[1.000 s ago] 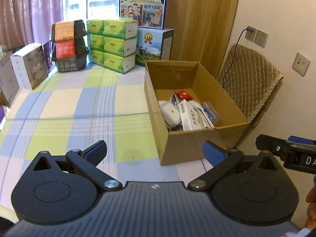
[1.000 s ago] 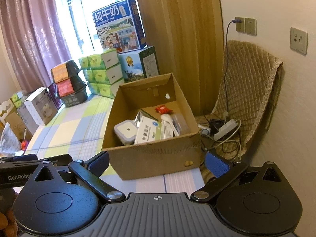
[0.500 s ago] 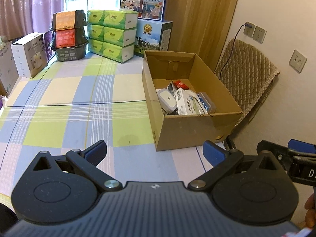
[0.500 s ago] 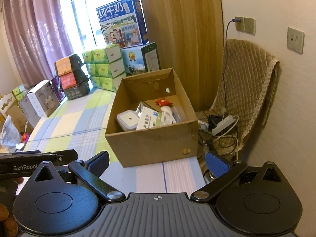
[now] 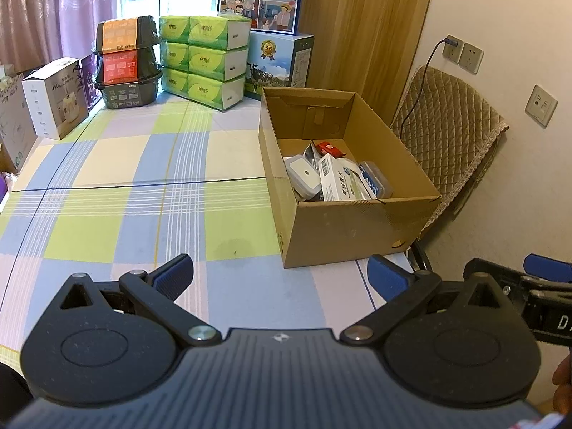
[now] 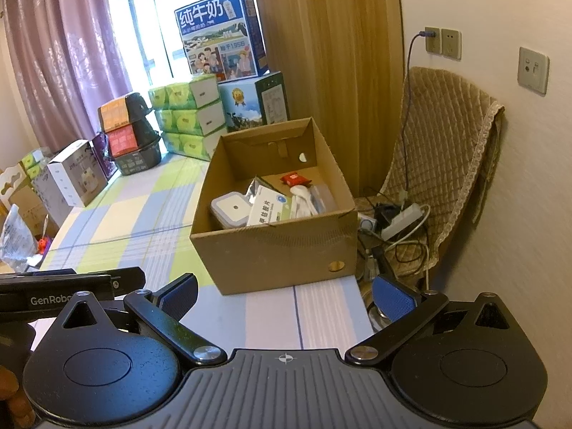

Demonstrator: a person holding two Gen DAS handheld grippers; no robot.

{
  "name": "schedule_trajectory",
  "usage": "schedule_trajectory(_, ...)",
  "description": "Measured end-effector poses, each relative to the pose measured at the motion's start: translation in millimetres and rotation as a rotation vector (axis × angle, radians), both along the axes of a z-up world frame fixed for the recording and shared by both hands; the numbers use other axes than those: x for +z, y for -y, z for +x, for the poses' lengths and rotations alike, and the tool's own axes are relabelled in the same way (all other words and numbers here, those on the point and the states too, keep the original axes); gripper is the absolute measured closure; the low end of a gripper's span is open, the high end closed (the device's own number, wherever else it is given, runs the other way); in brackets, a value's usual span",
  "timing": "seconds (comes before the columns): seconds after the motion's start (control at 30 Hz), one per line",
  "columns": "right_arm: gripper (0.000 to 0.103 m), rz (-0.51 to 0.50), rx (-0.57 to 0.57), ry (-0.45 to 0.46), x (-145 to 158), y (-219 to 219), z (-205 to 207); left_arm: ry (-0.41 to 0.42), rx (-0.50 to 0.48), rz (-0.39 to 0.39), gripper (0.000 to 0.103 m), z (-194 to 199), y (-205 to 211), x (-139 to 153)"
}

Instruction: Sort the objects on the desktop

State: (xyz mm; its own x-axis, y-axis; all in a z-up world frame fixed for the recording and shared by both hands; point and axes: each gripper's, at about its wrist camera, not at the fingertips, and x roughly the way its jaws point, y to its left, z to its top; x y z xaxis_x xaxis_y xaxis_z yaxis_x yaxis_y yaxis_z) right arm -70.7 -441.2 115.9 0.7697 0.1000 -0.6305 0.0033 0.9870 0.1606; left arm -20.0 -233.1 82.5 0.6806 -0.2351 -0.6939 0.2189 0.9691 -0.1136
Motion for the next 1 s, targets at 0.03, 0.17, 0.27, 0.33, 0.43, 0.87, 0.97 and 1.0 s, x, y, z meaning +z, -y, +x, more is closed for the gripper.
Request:
schedule_trajectory(0.03, 0.002, -0.002, 0.001, 0.000, 0.1, -0.8, -0.3, 0.000, 0.001, -0.001, 0.001, -0.1, 0.0, 0.0)
schedule_trajectory(0.17, 0.002, -0.015, 0.005, 0.005, 0.2, -3.4, -1.1, -0.001, 0.001, -0.001, 0.001, -0.3, -0.5, -0.5)
schedule_trajectory(0.27, 0.002, -0.028, 0.007, 0.005, -0.1, -5.8, -1.6, 0.000, 0.000, -0.002, 0.001, -1.0, -1.1, -0.9)
schedule_trajectory(0.33, 0.002, -0.033, 0.008, 0.006, -0.5, -6.6, -2.1, 0.000, -0.001, -0.001, 0.001, -0.2, -1.8, -1.5)
schedule_trajectory(0.43, 0.002, -0.033, 0.009, 0.005, -1.2, -7.3, -2.2, -0.003, 0.000, -0.004, 0.001, 0.0, -2.2, -2.3)
schedule_trajectory(0.87, 0.002, -0.032, 0.010, -0.001, -4.6, -7.2, -2.7, -0.015, -0.006, -0.005, 0.001, -0.8, -0.6, -6.3)
schedule_trajectory(0.97, 0.002, -0.033, 0.009, -0.006, -6.7, -6.9, -2.9, -0.014, -0.006, -0.005, 0.001, -0.6, -1.0, -6.7)
schedule_trajectory(1.0, 0.002, -0.033, 0.008, -0.006, -7.0, -7.0, -3.1, -0.015, -0.007, -0.006, 0.001, -0.5, -1.1, -6.8)
